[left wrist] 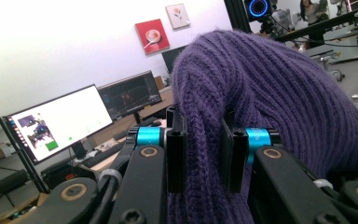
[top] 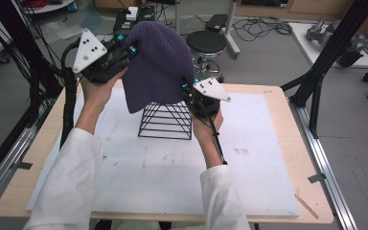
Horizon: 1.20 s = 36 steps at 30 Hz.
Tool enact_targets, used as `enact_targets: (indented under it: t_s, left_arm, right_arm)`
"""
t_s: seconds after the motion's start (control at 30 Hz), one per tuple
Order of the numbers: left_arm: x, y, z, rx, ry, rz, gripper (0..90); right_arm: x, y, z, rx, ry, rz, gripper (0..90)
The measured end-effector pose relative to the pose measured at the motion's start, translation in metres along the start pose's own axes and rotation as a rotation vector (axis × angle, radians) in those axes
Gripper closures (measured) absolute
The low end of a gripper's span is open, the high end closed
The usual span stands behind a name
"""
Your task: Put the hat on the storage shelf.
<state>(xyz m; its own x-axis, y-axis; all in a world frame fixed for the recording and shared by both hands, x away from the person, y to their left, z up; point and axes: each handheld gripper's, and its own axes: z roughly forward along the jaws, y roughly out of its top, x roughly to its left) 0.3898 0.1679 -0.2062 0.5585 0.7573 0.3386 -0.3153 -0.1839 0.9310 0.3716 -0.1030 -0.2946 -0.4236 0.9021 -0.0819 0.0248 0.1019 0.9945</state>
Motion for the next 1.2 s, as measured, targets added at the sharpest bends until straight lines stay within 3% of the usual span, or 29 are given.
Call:
enact_targets:
  t_s: [0.13, 0.4, 0.57, 0.77, 0.87, 1.2]
  left_arm:
    - [-0.004, -0.012, 0.003, 0.015, -0.017, -0.022, 75.7]
    - [-0.016, -0.027, 0.004, 0.032, -0.067, -0.028, 75.5]
    - [-0.023, -0.045, 0.003, 0.055, -0.091, -0.057, 74.7]
    - [-0.025, -0.06, -0.001, 0.071, -0.106, -0.083, 74.6]
    - [-0.027, -0.065, -0.003, 0.085, -0.115, -0.084, 74.6]
    - [-0.032, -0.085, -0.012, 0.105, -0.132, -0.108, 74.5]
  right_arm:
    - [-0.002, -0.01, -0.001, 0.019, -0.002, 0.01, 80.1]
    - [-0.002, -0.033, -0.007, 0.067, -0.009, 0.052, 79.5]
    - [0.004, -0.052, -0.011, 0.122, -0.022, 0.022, 79.0]
    - [0.005, -0.066, -0.012, 0.151, -0.013, 0.031, 79.1]
    - [0.005, -0.071, -0.012, 0.159, -0.016, 0.033, 79.1]
    - [0.014, -0.082, -0.004, 0.26, -0.025, 0.008, 79.1]
